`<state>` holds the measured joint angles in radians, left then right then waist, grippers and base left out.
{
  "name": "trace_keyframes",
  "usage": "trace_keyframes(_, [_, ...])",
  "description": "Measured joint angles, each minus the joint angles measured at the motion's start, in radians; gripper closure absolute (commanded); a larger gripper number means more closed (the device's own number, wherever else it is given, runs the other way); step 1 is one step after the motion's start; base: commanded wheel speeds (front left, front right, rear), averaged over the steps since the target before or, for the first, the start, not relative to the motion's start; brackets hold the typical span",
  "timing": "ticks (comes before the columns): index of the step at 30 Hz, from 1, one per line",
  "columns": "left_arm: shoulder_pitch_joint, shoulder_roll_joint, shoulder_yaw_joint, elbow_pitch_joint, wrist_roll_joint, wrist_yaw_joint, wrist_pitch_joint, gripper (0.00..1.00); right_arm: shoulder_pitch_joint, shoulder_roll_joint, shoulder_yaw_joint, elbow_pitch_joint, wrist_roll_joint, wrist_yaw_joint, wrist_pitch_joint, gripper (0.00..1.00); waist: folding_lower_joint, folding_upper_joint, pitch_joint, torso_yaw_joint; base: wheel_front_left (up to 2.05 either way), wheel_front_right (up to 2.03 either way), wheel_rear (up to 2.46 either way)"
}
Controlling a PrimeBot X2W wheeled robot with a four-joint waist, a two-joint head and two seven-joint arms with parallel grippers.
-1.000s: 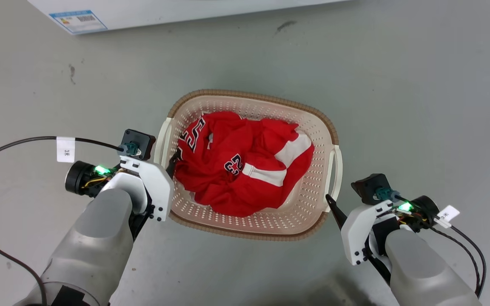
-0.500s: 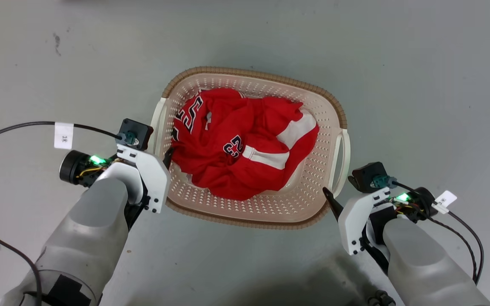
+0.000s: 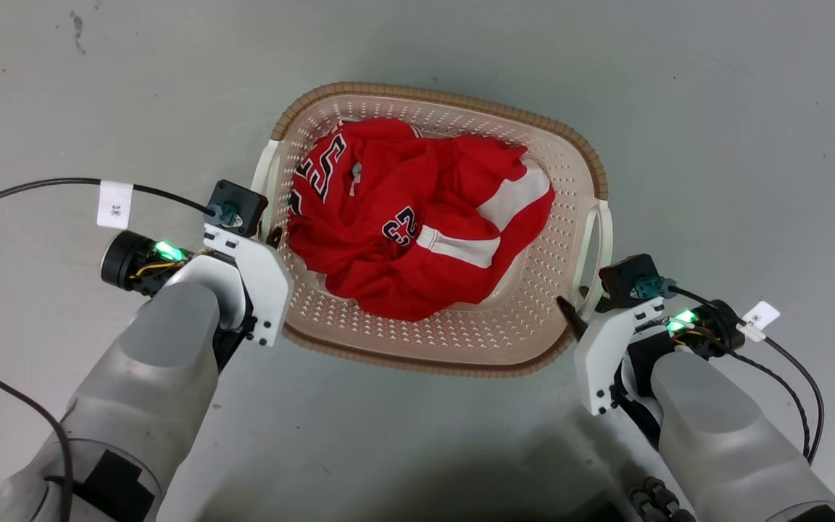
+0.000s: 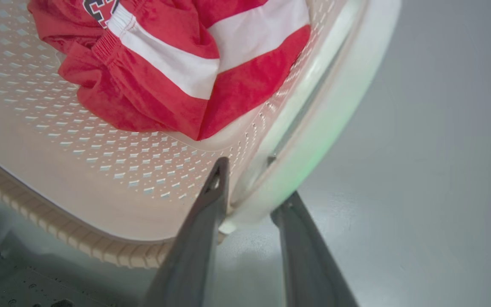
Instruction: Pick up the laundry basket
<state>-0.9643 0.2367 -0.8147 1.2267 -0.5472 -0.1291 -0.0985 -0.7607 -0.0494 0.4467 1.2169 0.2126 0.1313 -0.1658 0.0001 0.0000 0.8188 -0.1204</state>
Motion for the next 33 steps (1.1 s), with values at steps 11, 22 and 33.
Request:
trace_keyframes(11, [-0.002, -0.009, -0.052, 0.008, -0.059, 0.000, -0.004, 1.00, -0.009, 0.005, 0.015, 0.020, 0.017, 0.000, 0.005, 1.00, -0.0001, 0.0000, -0.022, 0.008, 0.00, 0.00, 0.00])
trace_keyframes(22, [0.049, -0.026, -0.104, 0.008, -0.135, 0.001, 0.039, 1.00, 0.010, 0.002, 0.036, 0.040, 0.024, 0.000, 0.039, 1.00, -0.0001, 0.0000, -0.114, 0.021, 0.00, 0.00, 0.00])
trace_keyframes(33, [0.147, -0.035, -0.155, -0.006, -0.225, 0.001, 0.091, 1.00, 0.073, 0.001, 0.070, 0.048, 0.052, 0.000, 0.089, 1.00, -0.0001, 0.0000, -0.268, 0.035, 0.00, 0.00, 0.00])
